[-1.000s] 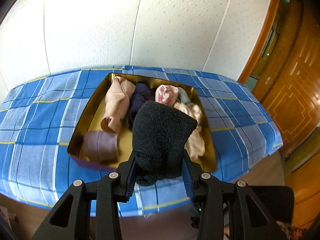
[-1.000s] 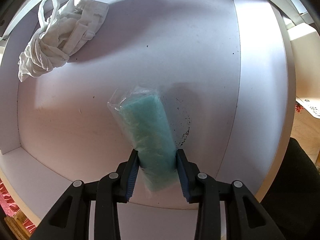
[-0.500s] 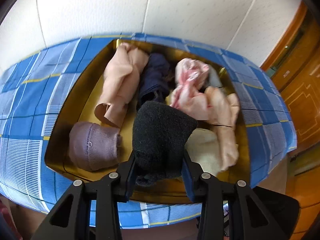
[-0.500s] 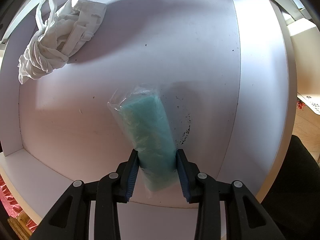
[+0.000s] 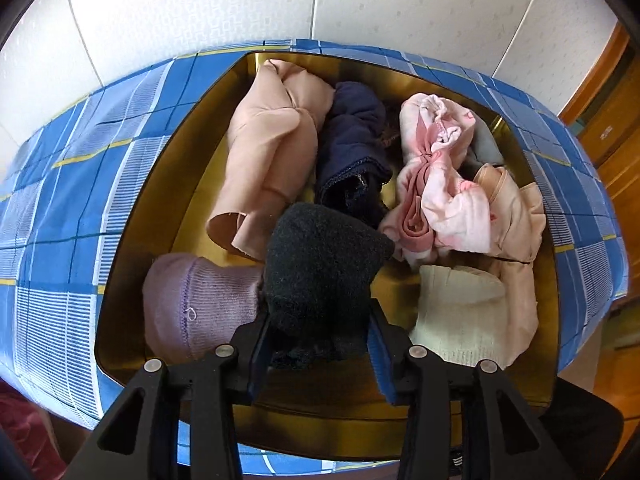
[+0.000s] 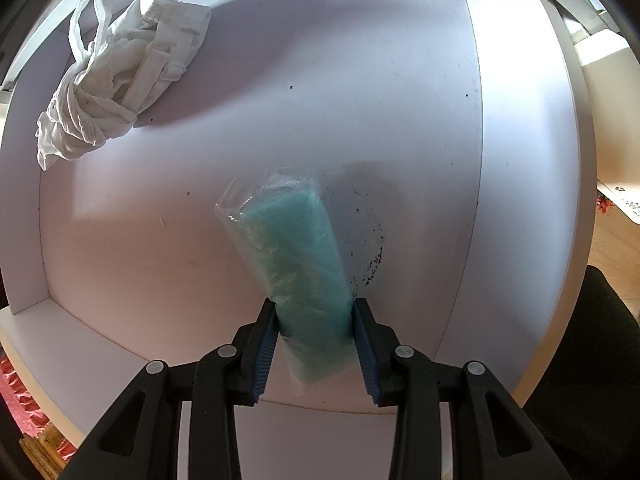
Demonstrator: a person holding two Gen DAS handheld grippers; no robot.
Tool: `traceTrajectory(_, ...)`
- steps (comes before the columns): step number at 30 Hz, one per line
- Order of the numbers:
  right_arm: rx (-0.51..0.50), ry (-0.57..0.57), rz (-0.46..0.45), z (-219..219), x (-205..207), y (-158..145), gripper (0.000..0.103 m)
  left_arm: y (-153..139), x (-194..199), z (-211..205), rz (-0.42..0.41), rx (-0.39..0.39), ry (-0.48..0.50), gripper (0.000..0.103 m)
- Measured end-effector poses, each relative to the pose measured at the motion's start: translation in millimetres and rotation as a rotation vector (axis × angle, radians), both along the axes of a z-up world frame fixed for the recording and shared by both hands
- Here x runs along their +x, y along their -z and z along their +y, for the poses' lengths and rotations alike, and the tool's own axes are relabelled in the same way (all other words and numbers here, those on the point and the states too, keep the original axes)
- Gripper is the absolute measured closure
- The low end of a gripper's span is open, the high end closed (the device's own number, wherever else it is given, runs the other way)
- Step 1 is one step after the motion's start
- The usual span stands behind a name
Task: Organize soft objects
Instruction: 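Open the left tool to drop the black beanie into the tray, then move the left tool back to the shelf toward the white cloth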
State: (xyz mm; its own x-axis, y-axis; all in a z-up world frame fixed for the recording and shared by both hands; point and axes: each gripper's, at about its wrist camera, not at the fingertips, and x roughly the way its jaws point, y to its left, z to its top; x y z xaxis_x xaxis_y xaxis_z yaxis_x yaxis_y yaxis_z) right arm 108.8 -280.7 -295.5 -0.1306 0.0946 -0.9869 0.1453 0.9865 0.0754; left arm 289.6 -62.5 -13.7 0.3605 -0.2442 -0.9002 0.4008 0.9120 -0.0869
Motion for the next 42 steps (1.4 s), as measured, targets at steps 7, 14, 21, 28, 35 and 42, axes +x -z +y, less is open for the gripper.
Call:
traceTrajectory(7,0.001,0.001,0.001,0,0,-1,0.066,-1,-3,3,0.002,-0.041,-0.027,0.052)
traceTrajectory(14,-0.002,-0.003,0.003,0,0,-1,0.066,-21,-21,18,-0.065,-0.149,-0.019,0.035)
traceTrajectory(21,0.000,-0.001,0.002,1,0,-1,0.066,-32,-59,32,-0.174,-0.173,0.031,0.033)
traceTrajectory(28,-0.004,-0.008,0.001,2,0,-1,0.066,-41,-116,49,-0.295,-0.247,0.102,0.019)
traceTrajectory(35,-0.009,-0.008,0.005,3,0,-1,0.066,-10,-176,54,-0.314,-0.225,0.195,0.015)
traceTrajectory(42,-0.021,-0.005,0.015,6,1,1,0.066,77,-198,26,-0.131,-0.063,0.284,0.011)
